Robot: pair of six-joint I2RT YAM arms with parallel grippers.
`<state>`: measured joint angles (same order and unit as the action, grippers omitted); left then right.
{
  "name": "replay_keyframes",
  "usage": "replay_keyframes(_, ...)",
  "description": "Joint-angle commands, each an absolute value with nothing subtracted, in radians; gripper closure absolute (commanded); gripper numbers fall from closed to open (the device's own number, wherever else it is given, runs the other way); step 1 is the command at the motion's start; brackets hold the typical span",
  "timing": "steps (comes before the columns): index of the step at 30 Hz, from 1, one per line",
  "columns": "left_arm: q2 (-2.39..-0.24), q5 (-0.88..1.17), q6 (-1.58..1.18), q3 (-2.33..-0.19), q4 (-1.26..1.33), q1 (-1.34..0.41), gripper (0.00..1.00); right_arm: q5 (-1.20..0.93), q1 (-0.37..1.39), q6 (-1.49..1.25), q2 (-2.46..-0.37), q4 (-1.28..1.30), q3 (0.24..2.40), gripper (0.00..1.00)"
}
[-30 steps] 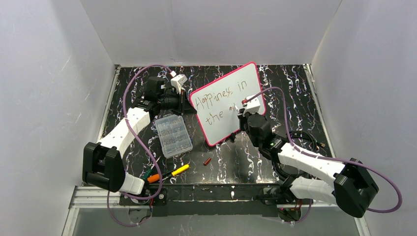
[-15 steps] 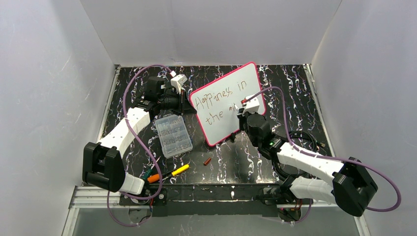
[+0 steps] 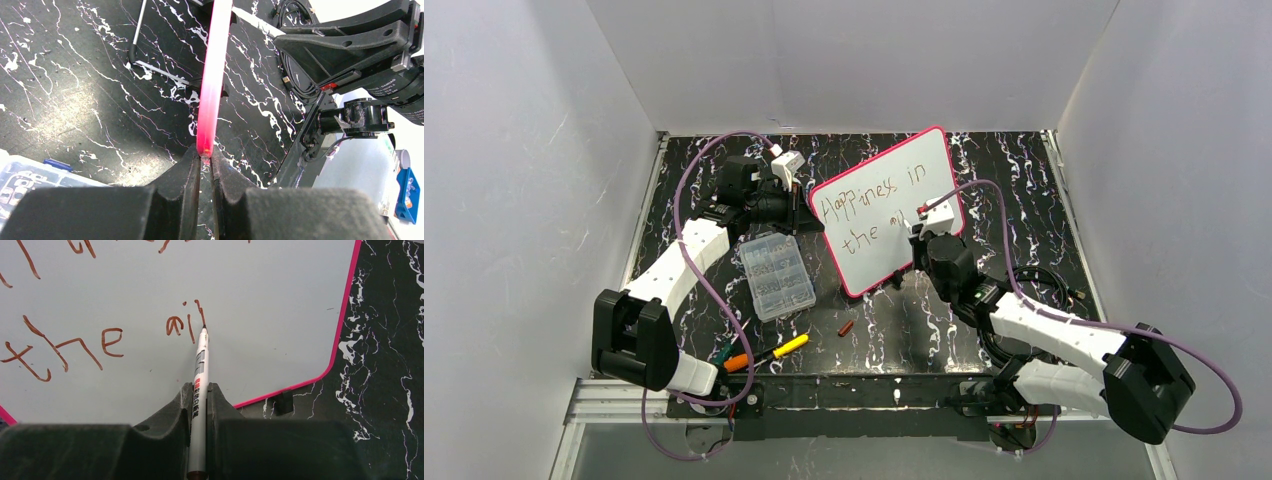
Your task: Write a sentence on the whiteboard
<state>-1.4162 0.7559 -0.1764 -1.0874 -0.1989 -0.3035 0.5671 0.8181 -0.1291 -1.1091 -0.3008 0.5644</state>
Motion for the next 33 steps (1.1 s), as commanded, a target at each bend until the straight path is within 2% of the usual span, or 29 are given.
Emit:
replay_keyframes(1, -1.381, 0.802, -0.179, -1.102, -0.187, -0.309, 1.0, 0.563, 0.815, -0.155, -1.082, -0.297, 0.548, 0.99)
replay_keyframes(33, -1.388, 0.801, -0.18, -1.103, -0.187, -0.309, 1.0, 0.646, 0.815, -0.092, -1.16, -0.44, 0.593, 0.99)
